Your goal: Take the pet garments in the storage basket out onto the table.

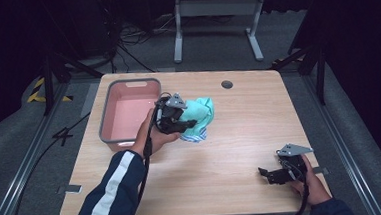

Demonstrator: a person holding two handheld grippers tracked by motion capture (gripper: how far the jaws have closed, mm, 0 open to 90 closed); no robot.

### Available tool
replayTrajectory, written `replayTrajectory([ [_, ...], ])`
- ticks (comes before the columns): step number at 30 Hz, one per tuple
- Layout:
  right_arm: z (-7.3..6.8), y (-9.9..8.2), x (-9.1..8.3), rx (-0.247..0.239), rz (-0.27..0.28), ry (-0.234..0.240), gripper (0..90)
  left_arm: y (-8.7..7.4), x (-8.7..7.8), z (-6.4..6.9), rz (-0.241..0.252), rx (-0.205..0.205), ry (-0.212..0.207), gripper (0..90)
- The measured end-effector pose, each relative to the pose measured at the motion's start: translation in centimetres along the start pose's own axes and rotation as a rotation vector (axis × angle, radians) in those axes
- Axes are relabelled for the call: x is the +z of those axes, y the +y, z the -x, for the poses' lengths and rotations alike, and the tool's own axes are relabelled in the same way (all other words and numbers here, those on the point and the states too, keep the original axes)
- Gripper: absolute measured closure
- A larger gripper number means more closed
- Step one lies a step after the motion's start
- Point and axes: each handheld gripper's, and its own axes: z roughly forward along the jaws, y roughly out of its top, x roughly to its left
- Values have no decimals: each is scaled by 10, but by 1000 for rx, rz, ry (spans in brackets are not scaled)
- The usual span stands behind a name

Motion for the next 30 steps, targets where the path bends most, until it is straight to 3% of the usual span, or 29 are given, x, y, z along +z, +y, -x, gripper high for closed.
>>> replayTrajectory([
  [2,0,0,0,0,0,0,0,-1,6,1,-19,14,-2,754],
  [15,0,0,0,0,0,0,0,-14,47,7,-49,-35,-61,750],
  [30,0,0,0,1,0,0,0,-31,89,8,-125,-62,-87,736],
])
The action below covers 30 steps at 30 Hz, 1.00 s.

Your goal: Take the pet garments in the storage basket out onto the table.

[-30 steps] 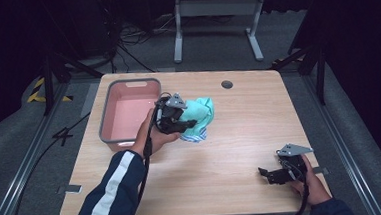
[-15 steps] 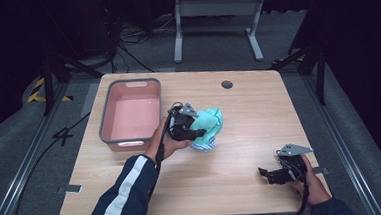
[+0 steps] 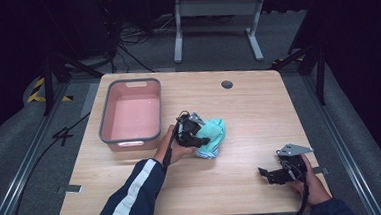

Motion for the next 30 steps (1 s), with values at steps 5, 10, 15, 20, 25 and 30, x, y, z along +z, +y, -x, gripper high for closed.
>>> replayTrajectory([
  [5,0,0,0,0,0,0,0,-1,6,1,-29,-6,12,725],
  [10,0,0,0,0,0,0,0,-2,14,3,-60,7,25,706],
  [15,0,0,0,0,0,0,0,-2,22,6,-84,18,34,679],
  [20,0,0,0,-1,0,0,1,-2,23,9,-82,37,39,616],
  [25,0,0,0,0,0,0,1,0,18,12,-75,35,36,544],
  [30,0,0,0,0,0,0,1,4,13,15,-70,51,60,415],
])
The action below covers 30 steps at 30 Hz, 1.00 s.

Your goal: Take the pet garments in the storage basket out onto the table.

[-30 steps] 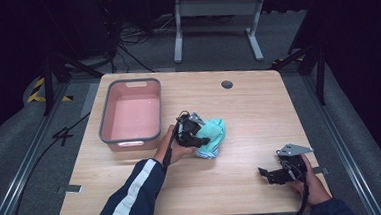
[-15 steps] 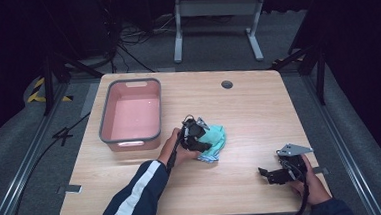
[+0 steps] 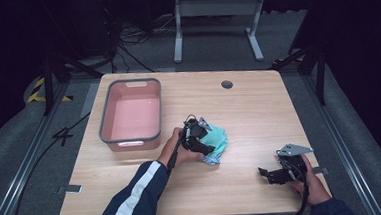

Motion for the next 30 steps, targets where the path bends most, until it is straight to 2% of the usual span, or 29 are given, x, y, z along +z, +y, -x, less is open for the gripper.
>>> replayTrajectory([
  [3,0,0,0,0,0,0,0,1,-5,2,17,-6,22,344],
  [10,0,0,0,0,0,0,0,3,-16,5,44,-3,28,272],
  [11,0,0,0,0,0,0,1,4,-20,6,49,14,30,264],
  [13,0,0,0,0,0,0,0,4,-24,10,58,19,36,254],
  [16,0,0,0,0,0,0,1,5,-33,14,66,48,48,244],
  [20,0,0,0,0,0,0,1,3,-51,19,87,93,69,227],
  [23,0,0,0,0,0,0,0,1,-62,21,86,137,84,227],
  [28,0,0,0,0,0,0,0,-5,-75,23,70,171,110,217],
  [30,0,0,0,0,0,0,0,-8,-79,24,70,173,119,217],
])
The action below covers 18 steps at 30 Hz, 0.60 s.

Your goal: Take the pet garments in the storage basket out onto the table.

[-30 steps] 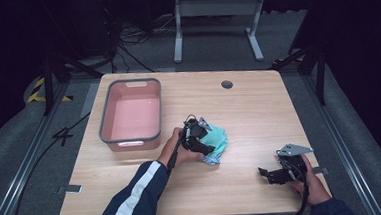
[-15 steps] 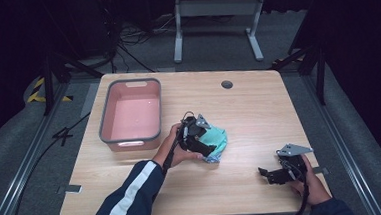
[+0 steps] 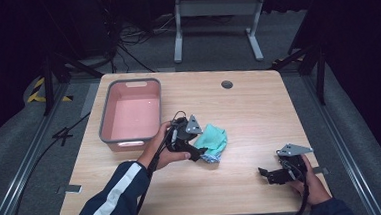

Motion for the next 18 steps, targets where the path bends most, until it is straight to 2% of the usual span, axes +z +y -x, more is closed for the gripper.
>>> replayTrajectory([
  [9,0,0,0,0,0,0,0,-13,-18,7,-24,65,14,214],
  [15,0,0,0,0,0,0,1,-29,-30,14,-38,108,30,204],
  [18,0,0,0,0,0,0,1,-39,-36,17,-31,112,37,206],
])
